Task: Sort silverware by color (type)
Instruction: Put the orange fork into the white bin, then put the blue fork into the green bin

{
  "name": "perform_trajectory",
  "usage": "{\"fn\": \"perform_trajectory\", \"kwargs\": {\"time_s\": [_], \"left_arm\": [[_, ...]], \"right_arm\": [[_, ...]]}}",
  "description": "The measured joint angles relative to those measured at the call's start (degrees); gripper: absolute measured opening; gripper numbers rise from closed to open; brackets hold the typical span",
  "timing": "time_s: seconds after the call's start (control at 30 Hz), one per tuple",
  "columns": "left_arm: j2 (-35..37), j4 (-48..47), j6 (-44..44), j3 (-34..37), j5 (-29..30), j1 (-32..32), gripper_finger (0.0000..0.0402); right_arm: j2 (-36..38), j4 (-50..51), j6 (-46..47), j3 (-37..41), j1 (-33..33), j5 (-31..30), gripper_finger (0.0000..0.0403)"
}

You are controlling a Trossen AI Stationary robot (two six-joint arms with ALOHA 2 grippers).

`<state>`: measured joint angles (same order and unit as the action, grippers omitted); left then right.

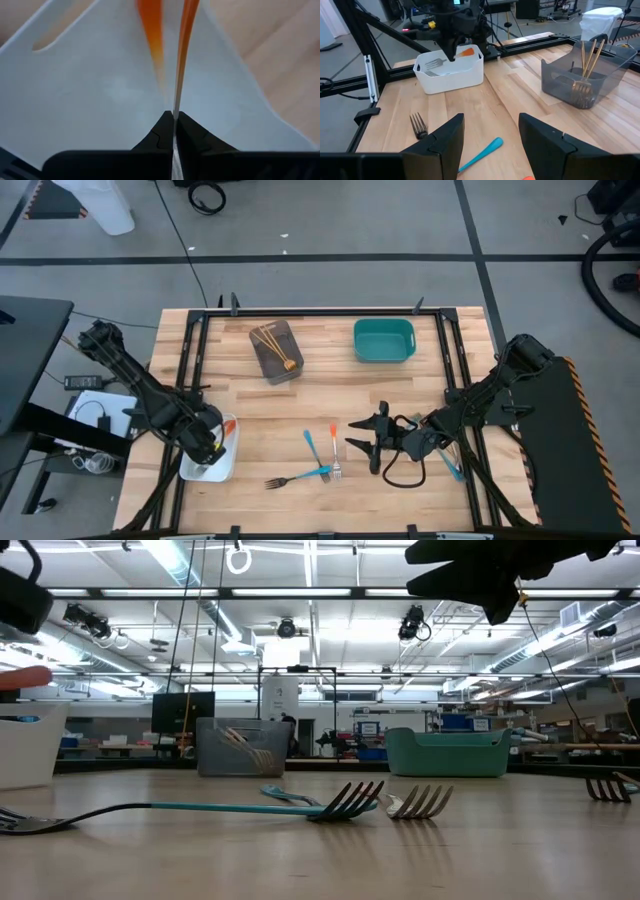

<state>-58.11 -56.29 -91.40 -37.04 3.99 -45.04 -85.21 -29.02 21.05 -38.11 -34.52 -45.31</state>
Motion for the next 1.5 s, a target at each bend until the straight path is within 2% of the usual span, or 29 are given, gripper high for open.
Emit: {"fn": "perform_trajectory", "kwargs": {"time_s": [0.47,0.77,0.87,1.03,1.17,1.33,1.5], "left_arm": [[0.00,2.62,-0.50,3.83,-1.21,1.84,0.0017],[0.00,2.76,-0.35,3.83,-1.06,1.86,0.0086],[0.00,2.46,0.54,2.71,-1.05,1.86,0.0098],[0.00,2.39,3.68,-1.47,-0.77,1.86,0.0091],[0.00,2.97,5.81,-4.28,1.80,1.86,0.0080],[-0.04,7.46,9.19,-4.81,6.47,1.86,0.0075],[-2.10,11.25,11.99,-4.81,7.37,3.52,0.0075]], "right_arm": [[0.00,-0.01,-0.11,0.02,0.11,-0.01,0.0198],[0.00,0.00,-0.19,0.02,0.15,-0.05,0.0198],[0.00,0.00,-0.19,0.02,0.20,-0.05,0.0198],[0.00,-0.02,-0.19,0.02,0.20,-0.08,0.0199],[0.00,0.00,-0.19,0.02,0.30,-0.09,0.0198],[-0.01,-0.01,-0.07,0.02,0.48,-0.07,0.0199],[-0.01,-0.02,-0.04,0.02,0.59,-0.08,0.0199]]}}
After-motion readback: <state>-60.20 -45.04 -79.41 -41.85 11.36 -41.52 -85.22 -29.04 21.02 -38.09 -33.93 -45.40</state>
